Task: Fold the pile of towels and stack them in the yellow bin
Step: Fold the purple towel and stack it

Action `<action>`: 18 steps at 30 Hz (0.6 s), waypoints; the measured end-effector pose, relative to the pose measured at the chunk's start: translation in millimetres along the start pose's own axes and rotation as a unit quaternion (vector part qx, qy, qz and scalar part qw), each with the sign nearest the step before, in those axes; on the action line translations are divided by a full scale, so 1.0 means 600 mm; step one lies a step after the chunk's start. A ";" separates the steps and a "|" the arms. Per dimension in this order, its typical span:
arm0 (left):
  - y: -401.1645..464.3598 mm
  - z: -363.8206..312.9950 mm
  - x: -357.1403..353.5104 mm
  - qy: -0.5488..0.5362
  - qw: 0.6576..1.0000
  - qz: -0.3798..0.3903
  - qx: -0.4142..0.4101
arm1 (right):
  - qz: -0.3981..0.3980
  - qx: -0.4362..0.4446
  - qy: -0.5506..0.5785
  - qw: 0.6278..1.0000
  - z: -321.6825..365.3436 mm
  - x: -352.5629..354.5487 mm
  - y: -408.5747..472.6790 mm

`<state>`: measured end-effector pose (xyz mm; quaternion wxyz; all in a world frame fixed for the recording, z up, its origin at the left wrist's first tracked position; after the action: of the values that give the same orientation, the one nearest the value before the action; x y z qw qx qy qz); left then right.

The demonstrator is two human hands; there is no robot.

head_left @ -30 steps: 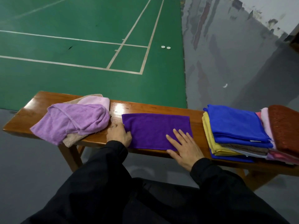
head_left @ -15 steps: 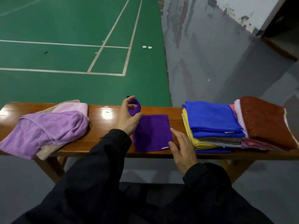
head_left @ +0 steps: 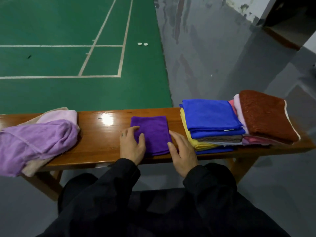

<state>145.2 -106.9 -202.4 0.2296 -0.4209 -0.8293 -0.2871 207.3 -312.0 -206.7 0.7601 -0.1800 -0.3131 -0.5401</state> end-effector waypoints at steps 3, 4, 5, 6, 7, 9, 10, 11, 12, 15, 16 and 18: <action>-0.003 0.037 0.015 -0.030 0.990 0.011 0.138 | 0.062 -0.033 -0.097 0.993 0.005 -0.036 0.024; -0.004 0.036 0.013 -0.081 0.982 0.011 0.169 | 0.078 -0.046 -0.126 0.988 0.005 -0.047 0.028; -0.002 0.036 0.007 -0.143 0.968 0.002 0.205 | 0.084 -0.056 -0.144 0.984 0.004 -0.055 0.031; -0.001 0.040 0.001 -0.198 0.947 -0.010 0.252 | 0.081 -0.064 -0.151 0.983 0.007 -0.060 0.031; 0.000 0.045 -0.005 -0.238 0.925 -0.031 0.295 | 0.070 -0.069 -0.147 0.984 0.010 -0.063 0.031; 0.009 0.044 -0.011 -0.279 0.900 -0.034 0.334 | 0.052 -0.086 -0.126 0.987 0.021 -0.062 0.032; 0.012 0.036 -0.015 -0.300 0.893 -0.017 0.336 | 0.044 -0.101 -0.114 0.987 0.026 -0.057 0.033; 0.013 0.018 -0.013 -0.319 0.888 0.006 0.331 | 0.038 -0.120 -0.102 0.987 0.026 -0.053 0.036; 0.012 -0.001 -0.010 -0.340 0.882 0.021 0.325 | 0.043 -0.147 -0.085 0.985 0.029 -0.047 0.039; 0.014 -0.062 0.015 -0.459 0.844 0.016 0.278 | 0.113 -0.238 0.157 0.952 0.048 -0.036 0.039; 0.017 -0.084 0.027 -0.505 0.826 0.013 0.252 | 0.143 -0.247 0.278 0.917 0.062 -0.036 0.039; 0.023 -0.137 0.052 -0.575 0.792 0.035 0.202 | 0.174 -0.271 0.441 0.838 0.088 -0.027 0.040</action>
<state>151.4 -137.6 -118.8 -0.2003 -0.4808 -0.8323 0.1898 211.3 -259.8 -176.8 0.8200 -0.1733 0.2501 -0.4848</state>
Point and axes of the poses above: each hand's wrist, its own y-axis towards the middle knuckle, its own x-axis out of the back of the hand, z = x × y, the point moved 5 cm from there along y, towards the middle knuckle, and after that the axes turned 13 degrees about -x, right-handed, at the moved point
